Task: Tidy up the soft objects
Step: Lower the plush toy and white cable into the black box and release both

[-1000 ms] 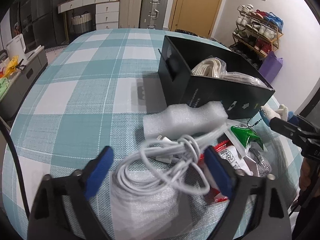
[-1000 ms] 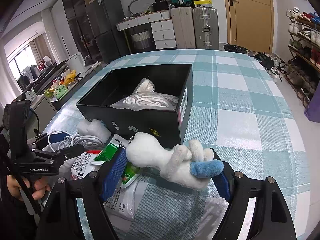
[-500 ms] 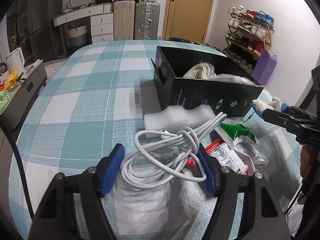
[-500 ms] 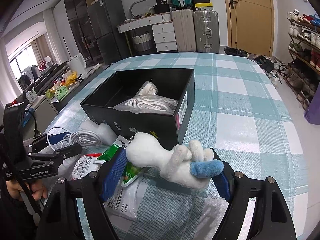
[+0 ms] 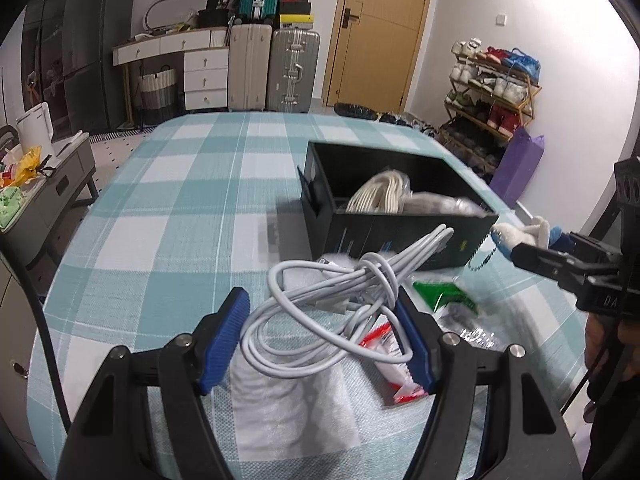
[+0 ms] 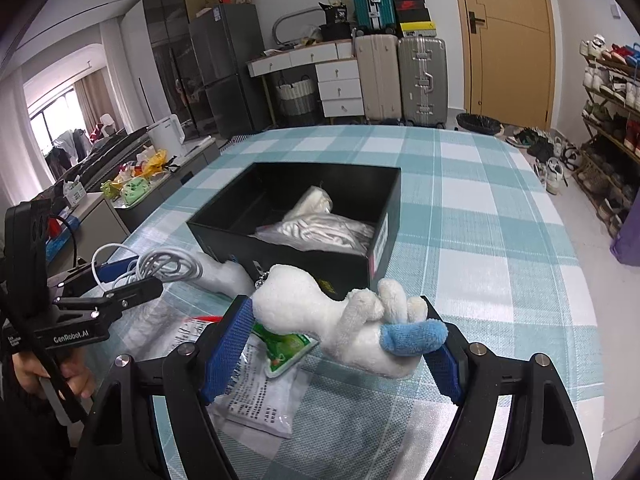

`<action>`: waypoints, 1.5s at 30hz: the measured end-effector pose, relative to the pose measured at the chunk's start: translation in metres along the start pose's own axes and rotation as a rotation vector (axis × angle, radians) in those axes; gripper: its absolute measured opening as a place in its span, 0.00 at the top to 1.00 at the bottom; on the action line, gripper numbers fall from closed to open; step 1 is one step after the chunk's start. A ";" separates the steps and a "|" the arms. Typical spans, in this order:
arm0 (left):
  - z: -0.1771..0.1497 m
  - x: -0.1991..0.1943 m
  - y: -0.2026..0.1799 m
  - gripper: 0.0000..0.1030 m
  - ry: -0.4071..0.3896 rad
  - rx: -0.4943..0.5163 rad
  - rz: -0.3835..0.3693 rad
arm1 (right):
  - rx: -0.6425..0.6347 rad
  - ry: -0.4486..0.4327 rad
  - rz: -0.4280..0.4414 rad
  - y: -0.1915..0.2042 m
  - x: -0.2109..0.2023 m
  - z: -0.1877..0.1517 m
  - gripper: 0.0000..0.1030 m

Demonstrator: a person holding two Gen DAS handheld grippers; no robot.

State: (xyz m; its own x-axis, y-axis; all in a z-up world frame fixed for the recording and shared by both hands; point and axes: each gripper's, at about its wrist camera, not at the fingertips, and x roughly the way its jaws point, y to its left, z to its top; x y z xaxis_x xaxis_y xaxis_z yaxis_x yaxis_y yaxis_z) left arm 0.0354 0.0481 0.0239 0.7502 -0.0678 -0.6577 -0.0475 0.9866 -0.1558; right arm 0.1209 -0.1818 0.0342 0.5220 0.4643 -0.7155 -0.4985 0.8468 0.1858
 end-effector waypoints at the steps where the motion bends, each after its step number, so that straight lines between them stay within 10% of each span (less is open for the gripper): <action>1: 0.003 -0.001 -0.001 0.32 -0.005 0.002 -0.003 | -0.005 -0.006 0.001 0.002 -0.003 0.001 0.22; 45: 0.100 0.059 -0.042 0.32 -0.017 0.106 -0.055 | -0.219 0.020 0.024 0.027 0.043 0.069 0.22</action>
State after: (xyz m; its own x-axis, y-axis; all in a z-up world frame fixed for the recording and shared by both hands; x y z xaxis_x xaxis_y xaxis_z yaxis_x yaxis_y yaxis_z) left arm 0.1475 0.0173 0.0653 0.7611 -0.1203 -0.6374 0.0631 0.9917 -0.1118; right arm 0.1780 -0.1206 0.0550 0.4957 0.4767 -0.7260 -0.6500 0.7580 0.0539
